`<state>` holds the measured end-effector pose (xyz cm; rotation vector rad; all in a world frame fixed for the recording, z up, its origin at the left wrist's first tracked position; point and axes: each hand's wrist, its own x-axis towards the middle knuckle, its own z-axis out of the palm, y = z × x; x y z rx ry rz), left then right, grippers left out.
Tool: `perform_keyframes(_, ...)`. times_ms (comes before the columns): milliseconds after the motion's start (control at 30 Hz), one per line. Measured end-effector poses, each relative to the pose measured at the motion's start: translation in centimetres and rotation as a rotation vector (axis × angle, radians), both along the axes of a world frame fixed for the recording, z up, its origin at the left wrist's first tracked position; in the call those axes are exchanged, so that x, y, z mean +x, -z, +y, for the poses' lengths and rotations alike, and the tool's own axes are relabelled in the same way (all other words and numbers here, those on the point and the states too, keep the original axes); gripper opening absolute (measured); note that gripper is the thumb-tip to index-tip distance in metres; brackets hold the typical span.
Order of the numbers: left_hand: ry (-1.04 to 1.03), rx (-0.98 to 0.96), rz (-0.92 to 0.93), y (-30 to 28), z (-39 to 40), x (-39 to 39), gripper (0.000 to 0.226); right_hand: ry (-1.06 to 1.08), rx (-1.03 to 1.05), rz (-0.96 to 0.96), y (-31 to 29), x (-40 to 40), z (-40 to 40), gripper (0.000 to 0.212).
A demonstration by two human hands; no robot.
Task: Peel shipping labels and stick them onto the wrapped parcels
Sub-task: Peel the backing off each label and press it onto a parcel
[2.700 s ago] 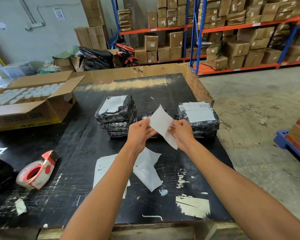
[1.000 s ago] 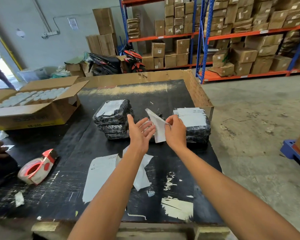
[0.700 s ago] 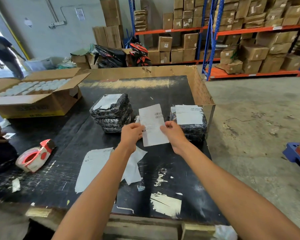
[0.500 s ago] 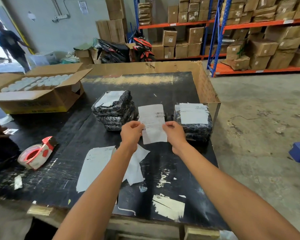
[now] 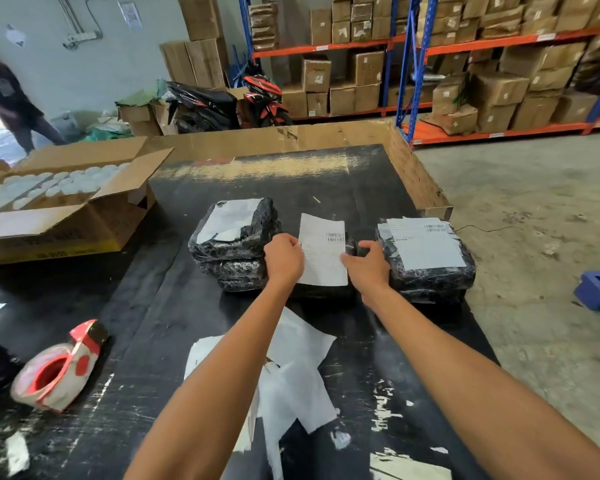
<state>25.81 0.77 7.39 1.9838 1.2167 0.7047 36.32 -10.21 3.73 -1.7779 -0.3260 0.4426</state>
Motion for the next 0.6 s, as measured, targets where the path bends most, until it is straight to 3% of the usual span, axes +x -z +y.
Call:
perform_keyframes(167, 0.017, -0.004, 0.101, 1.7, 1.9, 1.6, 0.021, 0.07, -0.108, -0.028, 0.5, 0.9, 1.6, 0.03)
perform_keyframes(600, 0.061, -0.034, 0.129, 4.1, 3.4, 2.4, 0.022, 0.06, -0.22, -0.116, 1.0, 0.8, 3.0, 0.025)
